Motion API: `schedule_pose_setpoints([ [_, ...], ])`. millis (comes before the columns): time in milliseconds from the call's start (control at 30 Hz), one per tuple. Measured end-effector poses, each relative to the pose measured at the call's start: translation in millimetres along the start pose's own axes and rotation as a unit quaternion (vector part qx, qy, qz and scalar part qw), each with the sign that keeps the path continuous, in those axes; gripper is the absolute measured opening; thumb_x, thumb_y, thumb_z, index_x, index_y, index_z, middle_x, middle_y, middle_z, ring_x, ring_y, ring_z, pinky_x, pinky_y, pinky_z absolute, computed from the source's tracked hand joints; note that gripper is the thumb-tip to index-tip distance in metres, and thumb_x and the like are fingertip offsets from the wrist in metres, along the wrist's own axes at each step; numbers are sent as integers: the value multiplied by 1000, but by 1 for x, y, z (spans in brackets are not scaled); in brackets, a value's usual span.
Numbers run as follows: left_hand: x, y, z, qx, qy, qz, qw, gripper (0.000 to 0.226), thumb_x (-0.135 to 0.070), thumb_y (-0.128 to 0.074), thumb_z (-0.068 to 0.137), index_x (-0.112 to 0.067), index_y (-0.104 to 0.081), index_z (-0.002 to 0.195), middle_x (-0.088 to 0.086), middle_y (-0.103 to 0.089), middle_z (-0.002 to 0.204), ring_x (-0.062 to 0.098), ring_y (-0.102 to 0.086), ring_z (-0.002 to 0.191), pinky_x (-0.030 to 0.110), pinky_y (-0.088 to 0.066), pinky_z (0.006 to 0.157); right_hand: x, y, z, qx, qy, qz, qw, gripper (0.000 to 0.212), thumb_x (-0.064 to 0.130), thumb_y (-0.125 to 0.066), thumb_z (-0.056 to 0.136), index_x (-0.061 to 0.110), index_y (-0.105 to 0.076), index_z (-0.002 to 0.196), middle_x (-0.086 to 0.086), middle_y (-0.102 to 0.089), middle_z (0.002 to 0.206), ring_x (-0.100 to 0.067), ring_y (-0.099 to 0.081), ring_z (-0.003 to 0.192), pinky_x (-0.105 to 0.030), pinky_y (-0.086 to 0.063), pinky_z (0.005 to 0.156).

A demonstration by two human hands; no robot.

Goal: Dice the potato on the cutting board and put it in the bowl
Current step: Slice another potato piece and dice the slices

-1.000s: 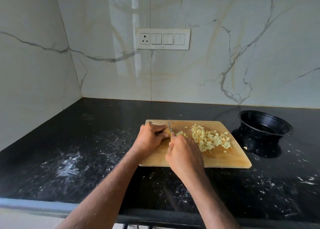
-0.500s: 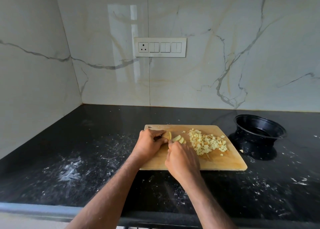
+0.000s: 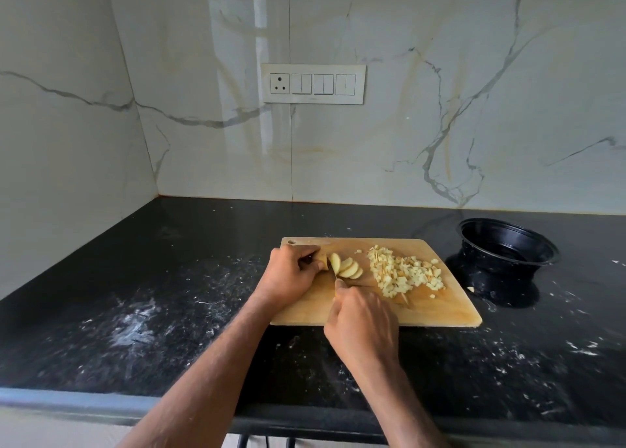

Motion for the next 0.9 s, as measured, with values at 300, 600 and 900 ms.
schedule_pose_setpoints([
  [300,0,2,-1,4,0,-20,1000,46,-24,-84,82,-20,-72,126,-10,-76,105,-1,-67,93,1,-44,83,-7,10,1,-39,-50,56,996,33,31,-48,101,26,-65,128,8,-74,95,-13,-69,83,-29,-57,73],
  [600,1,0,-1,5,-3,-12,1000,50,-25,-88,78,-23,-72,126,-15,-75,103,-10,-65,92,8,-49,90,-3,11,3,-50,-25,54,997,42,34,-45,104,27,-52,145,8,-75,89,-6,-67,73,-20,-52,60],
  [900,9,3,0,-24,31,-45,998,46,-31,-92,71,-19,-78,112,-24,-69,105,-18,-61,91,0,-44,86,10,8,1,-56,21,47,997,45,35,-46,103,29,-48,148,3,-73,82,-16,-68,72,-29,-51,61],
])
Point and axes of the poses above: each hand's wrist, its own z-axis towards the middle knuckle, its own y-axis out of the back of the hand, x = y × z, the point moved 7 cm from there along z, towards the middle knuckle
